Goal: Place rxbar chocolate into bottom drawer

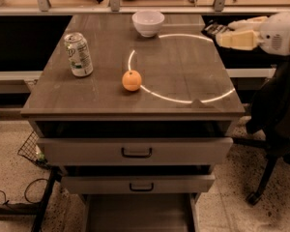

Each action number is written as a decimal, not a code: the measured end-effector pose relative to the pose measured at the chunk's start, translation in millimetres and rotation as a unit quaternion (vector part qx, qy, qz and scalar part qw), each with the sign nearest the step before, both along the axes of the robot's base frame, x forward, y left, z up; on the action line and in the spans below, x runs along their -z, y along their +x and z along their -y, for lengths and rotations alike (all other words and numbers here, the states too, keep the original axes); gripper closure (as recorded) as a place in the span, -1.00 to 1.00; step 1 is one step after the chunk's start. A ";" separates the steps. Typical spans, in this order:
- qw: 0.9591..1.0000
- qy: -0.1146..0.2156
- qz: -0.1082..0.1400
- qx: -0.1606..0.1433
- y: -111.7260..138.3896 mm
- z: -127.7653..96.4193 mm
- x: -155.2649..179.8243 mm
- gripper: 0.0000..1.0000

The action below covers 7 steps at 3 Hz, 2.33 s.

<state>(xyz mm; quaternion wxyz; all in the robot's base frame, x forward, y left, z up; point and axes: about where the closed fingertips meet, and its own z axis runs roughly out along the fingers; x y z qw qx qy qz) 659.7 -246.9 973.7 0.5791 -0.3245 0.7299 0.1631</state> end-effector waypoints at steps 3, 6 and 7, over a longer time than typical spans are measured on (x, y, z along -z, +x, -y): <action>0.996 -0.059 -0.062 -0.008 -188.6 127.1 95.2 1.00; 0.992 -0.011 -0.122 0.004 -274.5 191.7 185.4 1.00; 0.993 -0.030 -0.115 0.011 -284.3 182.9 212.4 1.00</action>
Offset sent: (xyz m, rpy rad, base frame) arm -0.2174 -0.1516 -0.1060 -0.1784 0.1369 -0.0154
